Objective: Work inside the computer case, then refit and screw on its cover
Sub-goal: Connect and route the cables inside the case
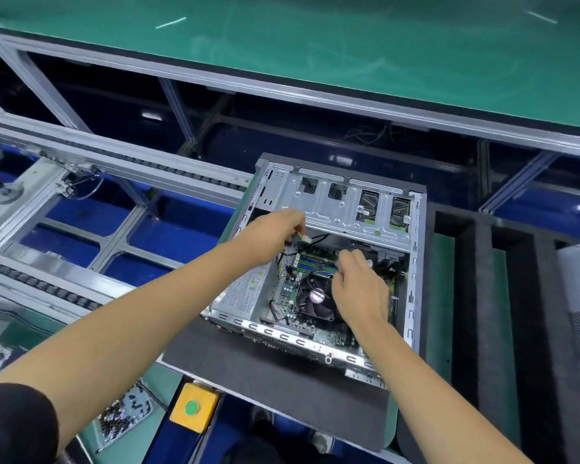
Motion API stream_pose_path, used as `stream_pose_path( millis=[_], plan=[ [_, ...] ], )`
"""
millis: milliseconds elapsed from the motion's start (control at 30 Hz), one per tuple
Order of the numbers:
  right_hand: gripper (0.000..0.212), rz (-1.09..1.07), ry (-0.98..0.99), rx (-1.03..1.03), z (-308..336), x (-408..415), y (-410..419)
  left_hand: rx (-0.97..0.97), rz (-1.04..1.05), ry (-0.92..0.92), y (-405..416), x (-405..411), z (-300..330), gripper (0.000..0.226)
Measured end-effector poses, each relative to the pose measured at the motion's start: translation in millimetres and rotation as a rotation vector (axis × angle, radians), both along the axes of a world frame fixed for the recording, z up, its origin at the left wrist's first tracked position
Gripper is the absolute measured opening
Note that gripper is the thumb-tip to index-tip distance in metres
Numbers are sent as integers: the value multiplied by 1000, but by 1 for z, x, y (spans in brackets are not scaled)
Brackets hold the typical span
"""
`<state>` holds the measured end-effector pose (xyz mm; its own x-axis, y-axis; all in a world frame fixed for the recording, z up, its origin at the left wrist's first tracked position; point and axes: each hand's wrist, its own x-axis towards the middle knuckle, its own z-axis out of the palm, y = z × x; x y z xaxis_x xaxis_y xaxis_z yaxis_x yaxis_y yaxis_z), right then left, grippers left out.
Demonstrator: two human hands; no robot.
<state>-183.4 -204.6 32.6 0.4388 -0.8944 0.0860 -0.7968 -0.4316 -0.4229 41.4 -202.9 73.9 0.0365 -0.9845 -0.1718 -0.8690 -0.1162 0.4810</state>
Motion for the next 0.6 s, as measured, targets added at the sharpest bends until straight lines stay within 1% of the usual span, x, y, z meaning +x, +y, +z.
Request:
stream_pose_path(
  millis=[33, 100, 133, 233, 333, 367, 400, 433, 500, 600],
  plan=[
    [13, 102, 24, -48, 0, 1, -3, 52, -42, -64, 0, -3, 0, 20],
    [24, 284, 134, -73, -3, 2, -13, 131, -178, -230, 0, -13, -3, 38],
    [29, 336, 195, -54, -3, 1, -18, 160, -219, -256, -1, -17, -7, 42],
    [34, 393, 312, -36, -6, -3, -25, 222, -218, -151, -8, -21, -18, 39],
    [25, 415, 432, -6, -7, -6, -18, 298, -272, -127, -18, -18, -28, 15],
    [22, 422, 488, 3, -7, -7, -15, 334, -287, -160, -21, -19, -31, 18],
    [20, 415, 520, 9, -7, -7, -12, 371, -299, -200, -25, -20, -34, 26],
    [19, 400, 525, 16, -7, -7, -10, 404, -303, -230, -28, -21, -37, 31],
    [19, 359, 506, 23, -9, -7, -8, 433, -298, -223, -37, -23, -41, 25],
    [15, 319, 480, 41, -11, -7, -7, 469, -271, -57, -50, -25, -43, 21]
  ],
)
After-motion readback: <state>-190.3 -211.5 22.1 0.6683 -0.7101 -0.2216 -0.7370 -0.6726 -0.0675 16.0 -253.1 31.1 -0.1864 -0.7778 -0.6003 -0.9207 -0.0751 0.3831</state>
